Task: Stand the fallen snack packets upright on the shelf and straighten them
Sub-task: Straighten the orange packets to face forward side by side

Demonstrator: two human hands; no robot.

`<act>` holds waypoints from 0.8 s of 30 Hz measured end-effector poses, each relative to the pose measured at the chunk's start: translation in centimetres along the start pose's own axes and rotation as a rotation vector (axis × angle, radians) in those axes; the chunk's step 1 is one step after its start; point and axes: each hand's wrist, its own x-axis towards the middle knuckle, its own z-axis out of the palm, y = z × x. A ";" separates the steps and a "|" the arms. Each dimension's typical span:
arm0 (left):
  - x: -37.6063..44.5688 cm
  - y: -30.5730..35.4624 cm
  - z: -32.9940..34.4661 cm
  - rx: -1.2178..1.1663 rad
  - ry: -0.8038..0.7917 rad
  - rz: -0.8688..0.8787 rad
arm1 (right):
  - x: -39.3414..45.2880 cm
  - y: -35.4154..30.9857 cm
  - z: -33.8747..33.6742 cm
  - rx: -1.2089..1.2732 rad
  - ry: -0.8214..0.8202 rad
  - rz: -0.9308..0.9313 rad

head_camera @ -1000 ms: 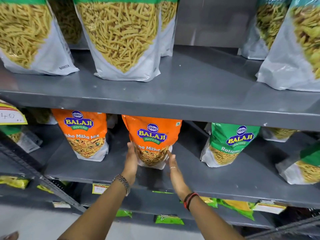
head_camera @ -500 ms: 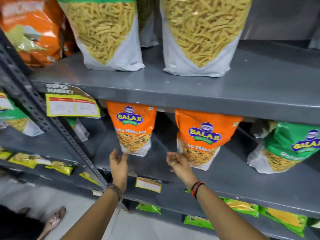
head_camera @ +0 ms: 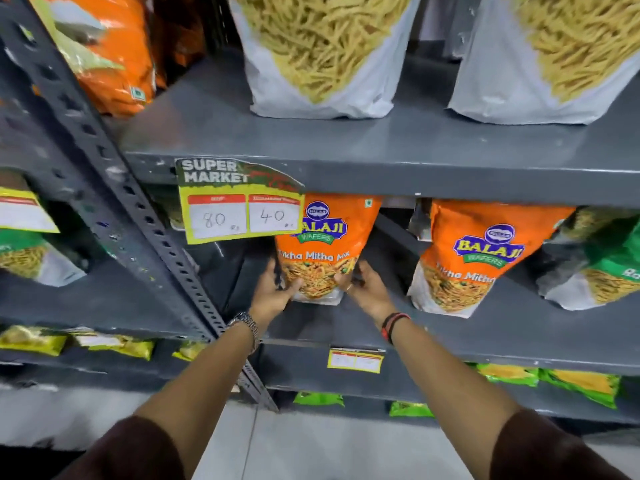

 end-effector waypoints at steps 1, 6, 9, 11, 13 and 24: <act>0.0 -0.2 -0.1 -0.003 -0.001 -0.017 | -0.2 -0.1 0.2 0.004 0.012 -0.006; -0.8 -0.4 -0.6 -0.006 -0.024 0.026 | -0.7 0.6 0.7 -0.040 0.038 -0.031; -1.6 -0.1 -0.7 -0.033 -0.037 0.047 | -0.9 0.9 0.9 -0.043 0.047 -0.024; -1.8 -0.2 -0.7 -0.024 -0.029 0.049 | -0.9 0.7 0.9 -0.044 0.028 -0.021; -2.0 -0.4 -0.5 -0.025 0.008 0.042 | -0.8 0.8 0.8 -0.067 0.016 -0.013; -9.1 -2.9 11.9 -0.287 0.262 -0.039 | -6.5 7.1 -11.2 -0.216 0.408 -0.037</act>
